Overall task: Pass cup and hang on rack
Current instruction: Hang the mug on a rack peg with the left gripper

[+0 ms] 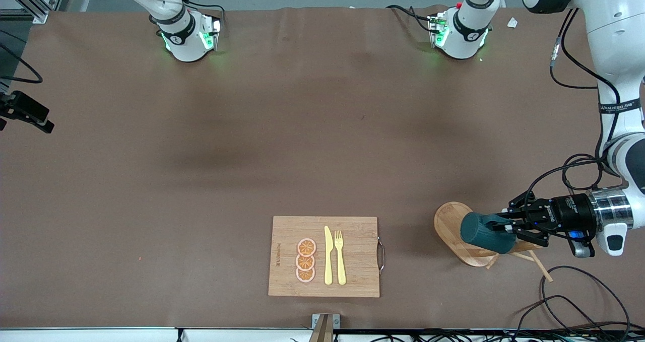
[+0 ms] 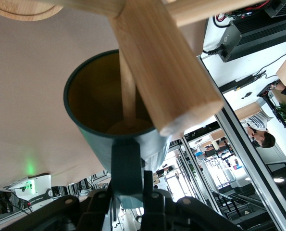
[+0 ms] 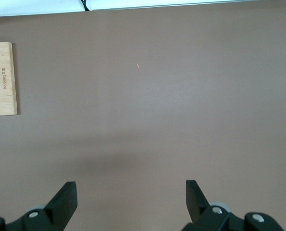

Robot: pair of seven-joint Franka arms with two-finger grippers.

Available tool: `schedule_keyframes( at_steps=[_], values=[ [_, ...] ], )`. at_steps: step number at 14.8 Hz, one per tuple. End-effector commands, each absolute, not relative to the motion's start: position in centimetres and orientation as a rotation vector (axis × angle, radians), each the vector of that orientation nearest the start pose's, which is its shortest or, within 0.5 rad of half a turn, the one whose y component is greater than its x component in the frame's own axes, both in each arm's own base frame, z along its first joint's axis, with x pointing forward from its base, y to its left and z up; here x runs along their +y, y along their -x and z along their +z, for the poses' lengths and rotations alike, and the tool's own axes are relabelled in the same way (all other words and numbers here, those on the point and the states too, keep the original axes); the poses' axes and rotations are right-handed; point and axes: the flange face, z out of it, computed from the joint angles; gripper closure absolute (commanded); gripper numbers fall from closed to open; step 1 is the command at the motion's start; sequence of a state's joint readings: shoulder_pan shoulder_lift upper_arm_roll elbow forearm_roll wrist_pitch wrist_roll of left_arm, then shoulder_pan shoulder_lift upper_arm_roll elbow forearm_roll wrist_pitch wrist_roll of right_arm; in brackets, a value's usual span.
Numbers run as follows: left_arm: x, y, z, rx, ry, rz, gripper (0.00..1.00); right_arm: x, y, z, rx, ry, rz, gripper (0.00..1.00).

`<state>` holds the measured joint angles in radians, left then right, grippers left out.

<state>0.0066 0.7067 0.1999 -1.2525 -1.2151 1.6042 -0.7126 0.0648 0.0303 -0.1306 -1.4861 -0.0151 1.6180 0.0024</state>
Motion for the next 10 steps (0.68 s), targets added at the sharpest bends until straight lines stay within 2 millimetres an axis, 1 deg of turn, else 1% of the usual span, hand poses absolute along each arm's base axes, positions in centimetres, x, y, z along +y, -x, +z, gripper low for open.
schedule_keyframes(
  at_steps=[1, 5, 8, 10],
  values=[
    [1.9, -73.5, 38.0, 1.140, -1.738, -0.648, 1.00, -3.9, -56.3, 65.2, 0.092, 3.173, -0.166, 0.00],
    [2.2, -73.5, 37.7, 1.137, -1.740, -0.643, 0.99, -3.7, -56.2, 65.2, 0.090, 3.173, -0.164, 0.00],
    [3.1, -73.5, 37.2, 1.138, -1.737, -0.636, 0.99, -3.8, -56.2, 65.2, 0.092, 3.173, -0.164, 0.00],
    [3.2, -73.5, 37.1, 1.140, -1.736, -0.636, 0.99, -3.7, -56.2, 65.3, 0.090, 3.171, -0.166, 0.00]
  ],
)
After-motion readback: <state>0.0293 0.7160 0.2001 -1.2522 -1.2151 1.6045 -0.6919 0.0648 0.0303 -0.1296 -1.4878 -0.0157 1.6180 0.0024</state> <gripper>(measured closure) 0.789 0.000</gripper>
